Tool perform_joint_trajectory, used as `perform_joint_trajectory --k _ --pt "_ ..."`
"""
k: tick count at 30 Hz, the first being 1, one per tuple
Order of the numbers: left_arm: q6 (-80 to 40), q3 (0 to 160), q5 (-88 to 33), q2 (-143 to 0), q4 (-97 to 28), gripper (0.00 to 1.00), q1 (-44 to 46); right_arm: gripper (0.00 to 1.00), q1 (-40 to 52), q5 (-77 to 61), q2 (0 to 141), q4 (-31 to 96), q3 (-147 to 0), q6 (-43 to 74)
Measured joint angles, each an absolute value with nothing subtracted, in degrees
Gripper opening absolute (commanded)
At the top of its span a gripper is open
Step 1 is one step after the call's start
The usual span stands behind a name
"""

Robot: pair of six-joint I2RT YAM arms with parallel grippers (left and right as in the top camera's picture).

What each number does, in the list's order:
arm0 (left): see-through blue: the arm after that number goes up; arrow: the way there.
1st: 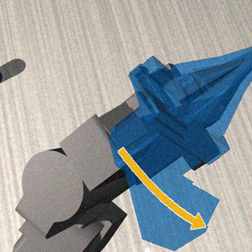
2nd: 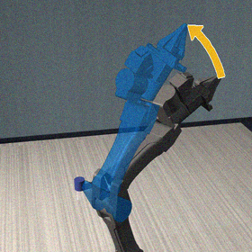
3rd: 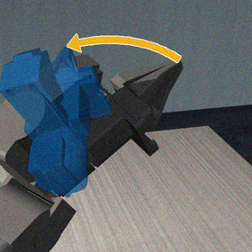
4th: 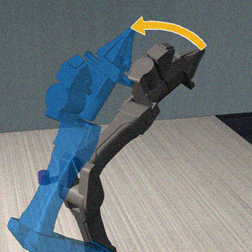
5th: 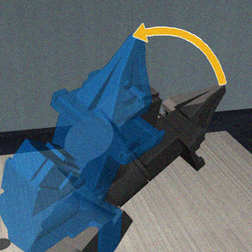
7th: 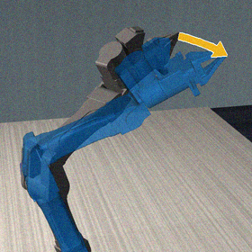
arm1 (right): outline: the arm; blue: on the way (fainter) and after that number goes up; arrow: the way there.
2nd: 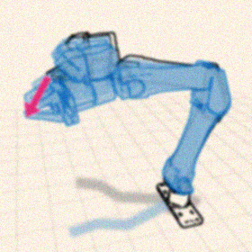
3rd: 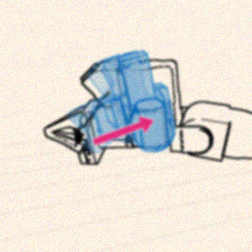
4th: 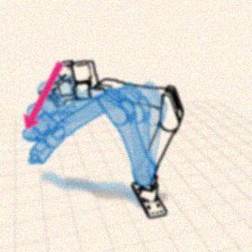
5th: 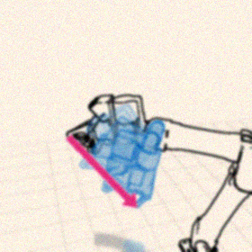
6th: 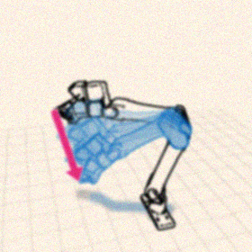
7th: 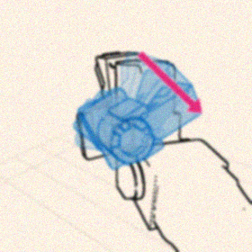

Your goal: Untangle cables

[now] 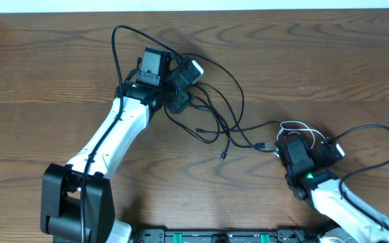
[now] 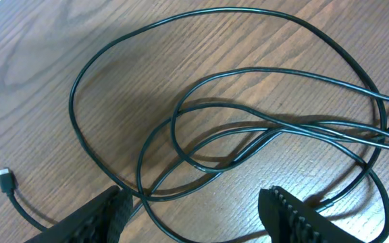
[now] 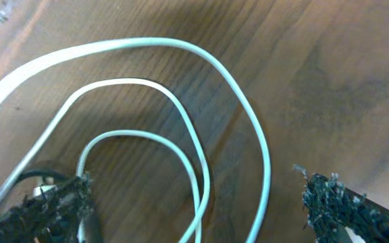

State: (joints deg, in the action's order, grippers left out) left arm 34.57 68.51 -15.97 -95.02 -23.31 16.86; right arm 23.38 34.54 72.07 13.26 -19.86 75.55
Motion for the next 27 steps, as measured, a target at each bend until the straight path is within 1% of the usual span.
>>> perform_joint_trajectory --k 1,4,6,7,8,9,11,16,20,24,27 --pt "34.57 68.51 -15.97 -95.02 -23.35 0.66 16.86 0.97 23.2 34.59 73.32 12.03 -19.86 74.67" --pt "34.54 68.51 -15.97 -95.02 -23.38 0.66 16.86 0.87 23.09 35.81 76.64 8.01 -19.88 71.42" --pt "34.57 68.49 -15.94 -95.02 -23.38 0.65 16.86 0.75 23.09 36.47 78.37 6.0 -20.01 70.02" --pt "34.54 68.49 -15.94 -95.02 -23.4 0.66 16.86 0.66 23.09 36.86 79.11 5.28 -20.08 69.34" --pt "34.57 68.49 -15.97 -95.02 -23.4 0.65 16.86 0.54 23.09 37.21 79.77 4.78 -20.12 68.9" --pt "34.57 68.49 -15.97 -95.02 -23.4 0.65 16.86 0.37 23.09 37.52 80.47 4.23 -20.21 68.44" --pt "34.57 68.51 -15.94 -95.02 -23.4 0.66 16.86 0.01 23.03 38.0 81.71 3.25 -20.23 68.34" --pt "34.54 68.51 -15.97 -95.02 -23.4 0.65 16.86 0.01 22.61 38.94 82.72 2.72 -20.23 67.26" --pt "34.57 68.51 -15.97 -95.02 -23.4 0.66 16.86 0.01 22.61 39.72 81.73 3.27 -20.23 62.06" --pt "34.57 68.51 -15.97 -95.02 -23.4 0.66 16.86 0.01 22.61 40.36 73.54 3.77 -21.08 51.48" --pt "34.57 68.51 -15.97 -95.02 -23.4 0.66 16.86 0.01 22.61 39.9 64.77 3.79 -25.08 43.86"
